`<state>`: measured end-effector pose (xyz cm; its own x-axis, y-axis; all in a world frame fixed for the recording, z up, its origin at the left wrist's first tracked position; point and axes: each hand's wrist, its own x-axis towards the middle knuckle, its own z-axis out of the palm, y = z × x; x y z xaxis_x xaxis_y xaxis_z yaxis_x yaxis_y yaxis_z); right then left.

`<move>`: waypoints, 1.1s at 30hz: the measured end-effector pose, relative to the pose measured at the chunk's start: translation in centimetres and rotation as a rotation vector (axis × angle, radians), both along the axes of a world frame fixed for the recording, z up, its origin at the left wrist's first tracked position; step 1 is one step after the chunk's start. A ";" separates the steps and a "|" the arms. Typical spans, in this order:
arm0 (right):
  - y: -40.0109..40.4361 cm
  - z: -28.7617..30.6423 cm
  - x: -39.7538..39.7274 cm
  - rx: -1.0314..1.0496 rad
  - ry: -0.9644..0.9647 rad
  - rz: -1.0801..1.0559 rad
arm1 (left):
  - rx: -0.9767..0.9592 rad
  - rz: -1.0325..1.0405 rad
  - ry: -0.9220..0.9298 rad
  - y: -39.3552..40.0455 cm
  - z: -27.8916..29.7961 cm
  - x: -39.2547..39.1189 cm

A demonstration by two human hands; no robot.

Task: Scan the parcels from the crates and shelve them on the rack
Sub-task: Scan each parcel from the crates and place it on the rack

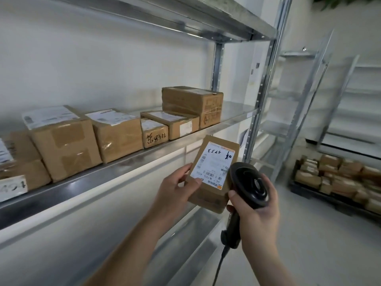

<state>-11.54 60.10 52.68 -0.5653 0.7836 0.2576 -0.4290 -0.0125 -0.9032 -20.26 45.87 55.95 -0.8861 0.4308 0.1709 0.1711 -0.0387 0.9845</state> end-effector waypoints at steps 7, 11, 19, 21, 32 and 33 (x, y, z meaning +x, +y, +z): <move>9.1 -0.7 -5.2 -0.040 0.026 0.002 | -0.060 0.039 0.027 8.9 0.4 -4.4; 16.4 -0.1 -8.9 0.004 0.036 0.033 | -0.081 0.058 0.049 15.7 1.2 -7.6; 26.3 3.4 -14.8 -0.003 0.081 0.129 | -0.106 0.177 0.160 25.2 3.5 -13.3; 27.5 4.4 -16.0 -0.012 0.086 0.164 | -0.087 0.191 0.202 26.4 3.8 -14.3; 30.5 7.7 -21.7 0.084 0.116 0.178 | -0.150 0.245 0.440 28.5 6.1 -18.1; 30.8 8.0 -22.3 0.096 0.113 0.193 | -0.162 0.262 0.443 28.7 6.1 -18.4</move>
<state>-33.79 90.92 60.69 -0.6653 0.6331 0.3957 -0.5254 -0.0205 -0.8506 -38.68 74.54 62.09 -0.8259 0.2562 0.5023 0.5545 0.2073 0.8059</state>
